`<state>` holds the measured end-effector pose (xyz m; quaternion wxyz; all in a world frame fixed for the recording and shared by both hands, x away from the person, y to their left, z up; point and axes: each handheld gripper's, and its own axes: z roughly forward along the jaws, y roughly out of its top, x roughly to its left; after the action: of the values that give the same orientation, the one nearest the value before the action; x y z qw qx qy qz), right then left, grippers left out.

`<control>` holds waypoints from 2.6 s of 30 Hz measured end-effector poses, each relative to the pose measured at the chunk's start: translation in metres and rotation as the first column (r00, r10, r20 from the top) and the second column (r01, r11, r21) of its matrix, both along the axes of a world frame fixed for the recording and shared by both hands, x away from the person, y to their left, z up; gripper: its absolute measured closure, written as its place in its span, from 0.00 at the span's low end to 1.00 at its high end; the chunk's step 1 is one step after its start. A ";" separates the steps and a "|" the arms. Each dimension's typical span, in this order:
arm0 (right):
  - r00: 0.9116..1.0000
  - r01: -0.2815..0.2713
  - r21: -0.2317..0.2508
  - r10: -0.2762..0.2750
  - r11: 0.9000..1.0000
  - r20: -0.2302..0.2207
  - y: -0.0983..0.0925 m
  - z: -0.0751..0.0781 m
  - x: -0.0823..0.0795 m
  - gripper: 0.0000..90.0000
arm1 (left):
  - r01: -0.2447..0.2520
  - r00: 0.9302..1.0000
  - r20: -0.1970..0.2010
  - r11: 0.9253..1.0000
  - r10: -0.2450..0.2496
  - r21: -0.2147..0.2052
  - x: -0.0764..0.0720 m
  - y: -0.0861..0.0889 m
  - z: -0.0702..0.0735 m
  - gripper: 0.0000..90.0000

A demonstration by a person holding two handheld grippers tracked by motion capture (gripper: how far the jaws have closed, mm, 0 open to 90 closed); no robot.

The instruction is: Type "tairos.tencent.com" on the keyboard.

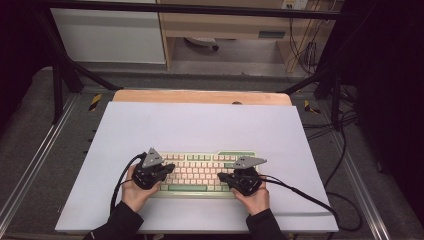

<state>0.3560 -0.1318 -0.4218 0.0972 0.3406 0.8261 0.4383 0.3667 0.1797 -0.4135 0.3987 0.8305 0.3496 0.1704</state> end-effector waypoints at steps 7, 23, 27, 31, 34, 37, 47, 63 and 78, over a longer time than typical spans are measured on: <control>1.000 -0.002 -0.001 0.002 1.000 0.000 0.000 0.000 0.000 1.00 | -0.009 1.000 -0.005 1.000 0.009 0.004 0.003 0.000 -0.004 1.00; 1.000 -0.002 -0.001 0.002 1.000 0.000 0.000 0.000 -0.001 1.00 | -0.028 0.999 -0.021 0.999 0.028 0.025 0.009 -0.003 -0.012 1.00; 1.000 -0.003 -0.002 0.003 1.000 0.001 0.000 0.000 0.000 1.00 | -0.029 0.999 -0.019 0.999 0.030 0.025 0.009 -0.003 -0.013 1.00; 1.000 -0.004 -0.002 0.004 1.000 0.002 0.000 0.000 0.000 1.00 | -0.026 0.999 -0.021 0.999 0.026 0.027 0.009 -0.003 -0.014 1.00; 1.000 -0.003 -0.001 0.003 1.000 0.003 0.000 0.000 0.000 1.00 | -0.021 1.000 -0.023 0.999 0.021 0.038 0.009 -0.005 -0.016 1.00; 1.000 -0.003 0.000 0.003 1.000 0.003 0.000 0.000 -0.001 1.00 | -0.019 1.000 -0.023 0.999 0.020 0.036 0.008 -0.004 -0.015 1.00; 1.000 0.001 0.011 -0.001 1.000 0.003 0.000 0.002 -0.001 1.00 | 0.001 1.000 -0.006 1.000 -0.001 0.007 0.000 0.003 -0.003 1.00; 1.000 -0.015 0.036 0.015 0.999 -0.003 0.011 0.003 0.000 1.00 | -0.022 1.000 0.003 1.000 0.022 -0.006 -0.021 0.042 0.001 1.00; 0.999 -0.042 0.047 0.043 0.998 -0.015 0.041 0.001 0.004 1.00 | -0.028 1.000 -0.013 1.000 0.028 -0.012 -0.026 0.055 -0.007 1.00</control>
<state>0.3603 -0.0904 -0.4210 0.0732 0.3288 0.8235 0.4565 0.3410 0.2351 -0.4208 0.3990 0.8241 0.3649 0.1686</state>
